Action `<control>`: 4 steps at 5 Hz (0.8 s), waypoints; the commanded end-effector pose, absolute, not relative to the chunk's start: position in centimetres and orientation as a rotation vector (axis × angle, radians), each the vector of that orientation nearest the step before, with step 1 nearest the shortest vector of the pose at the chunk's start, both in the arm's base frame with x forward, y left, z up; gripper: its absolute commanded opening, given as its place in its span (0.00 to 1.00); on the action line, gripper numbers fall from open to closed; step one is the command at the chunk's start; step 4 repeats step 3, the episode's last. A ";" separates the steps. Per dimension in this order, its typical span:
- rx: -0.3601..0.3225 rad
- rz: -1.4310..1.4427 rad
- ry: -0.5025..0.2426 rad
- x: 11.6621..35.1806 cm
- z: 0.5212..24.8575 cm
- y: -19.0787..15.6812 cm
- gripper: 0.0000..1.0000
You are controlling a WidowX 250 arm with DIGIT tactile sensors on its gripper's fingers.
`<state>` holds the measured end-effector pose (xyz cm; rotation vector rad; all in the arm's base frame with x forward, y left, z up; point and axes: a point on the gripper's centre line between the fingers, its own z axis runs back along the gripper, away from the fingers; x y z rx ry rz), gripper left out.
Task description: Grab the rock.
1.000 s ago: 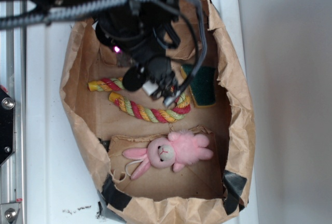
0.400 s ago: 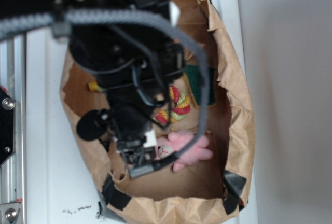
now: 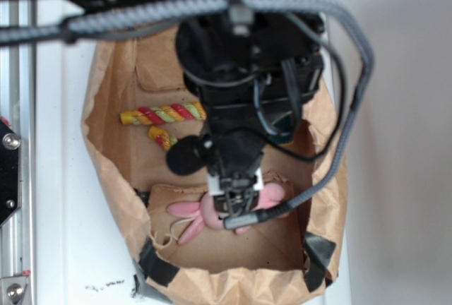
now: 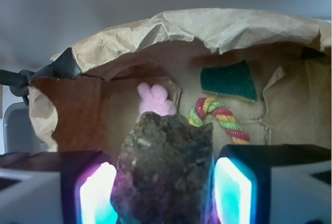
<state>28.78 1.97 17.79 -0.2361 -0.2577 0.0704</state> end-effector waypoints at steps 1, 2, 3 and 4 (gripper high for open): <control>-0.187 0.028 -0.366 26.3 18.3 4.5 0.00; -0.175 0.034 -0.370 25.7 18.1 4.4 0.00; -0.175 0.071 -0.374 25.8 18.1 4.4 0.00; -0.175 0.071 -0.374 25.8 18.1 4.4 0.00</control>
